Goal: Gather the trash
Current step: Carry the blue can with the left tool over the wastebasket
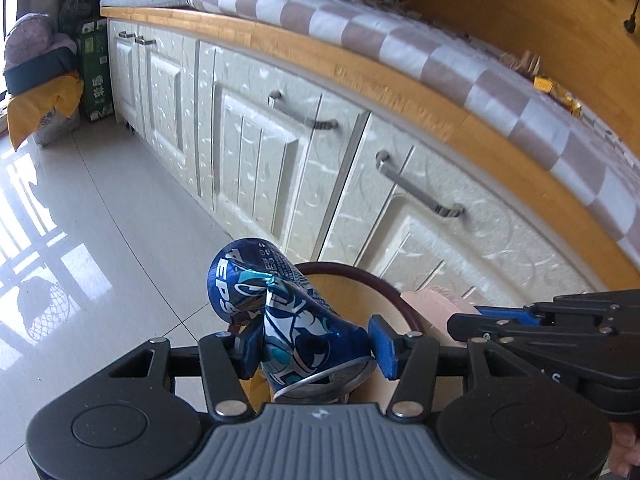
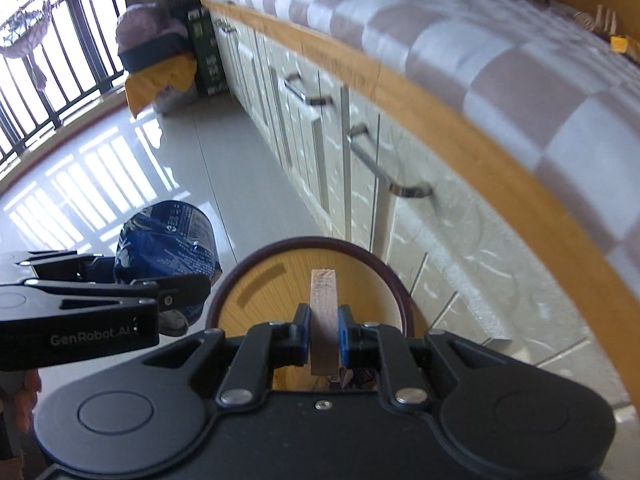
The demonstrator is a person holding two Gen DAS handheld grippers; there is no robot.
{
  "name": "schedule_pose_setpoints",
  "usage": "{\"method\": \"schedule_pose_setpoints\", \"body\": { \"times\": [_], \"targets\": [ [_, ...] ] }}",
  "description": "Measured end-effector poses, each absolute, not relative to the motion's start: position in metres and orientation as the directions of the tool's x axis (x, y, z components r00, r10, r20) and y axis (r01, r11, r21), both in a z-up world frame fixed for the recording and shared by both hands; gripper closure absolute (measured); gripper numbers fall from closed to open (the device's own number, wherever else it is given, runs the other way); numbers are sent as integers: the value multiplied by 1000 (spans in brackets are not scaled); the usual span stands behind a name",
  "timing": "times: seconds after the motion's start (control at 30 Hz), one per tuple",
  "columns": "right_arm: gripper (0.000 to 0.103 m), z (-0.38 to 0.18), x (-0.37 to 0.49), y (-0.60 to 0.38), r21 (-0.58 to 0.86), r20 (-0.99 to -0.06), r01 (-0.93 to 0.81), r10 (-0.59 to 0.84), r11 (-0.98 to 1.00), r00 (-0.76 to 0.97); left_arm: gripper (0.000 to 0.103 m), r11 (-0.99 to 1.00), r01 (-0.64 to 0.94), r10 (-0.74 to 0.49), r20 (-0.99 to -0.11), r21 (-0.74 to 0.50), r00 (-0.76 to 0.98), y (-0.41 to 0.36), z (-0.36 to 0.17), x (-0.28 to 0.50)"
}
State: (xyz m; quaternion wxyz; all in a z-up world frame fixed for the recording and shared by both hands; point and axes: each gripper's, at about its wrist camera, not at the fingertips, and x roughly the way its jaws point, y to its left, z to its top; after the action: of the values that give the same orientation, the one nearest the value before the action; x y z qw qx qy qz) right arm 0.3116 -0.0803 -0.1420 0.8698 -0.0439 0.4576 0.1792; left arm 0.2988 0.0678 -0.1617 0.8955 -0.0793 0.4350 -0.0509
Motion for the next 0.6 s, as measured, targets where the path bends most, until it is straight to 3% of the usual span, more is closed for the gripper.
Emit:
{"method": "schedule_pose_setpoints", "body": {
  "times": [0.6],
  "targets": [
    [88, -189, 367, -59, 55, -879, -402, 236, 914, 415, 48, 977, 39, -202, -848, -211, 489, 62, -213, 349]
  ]
}}
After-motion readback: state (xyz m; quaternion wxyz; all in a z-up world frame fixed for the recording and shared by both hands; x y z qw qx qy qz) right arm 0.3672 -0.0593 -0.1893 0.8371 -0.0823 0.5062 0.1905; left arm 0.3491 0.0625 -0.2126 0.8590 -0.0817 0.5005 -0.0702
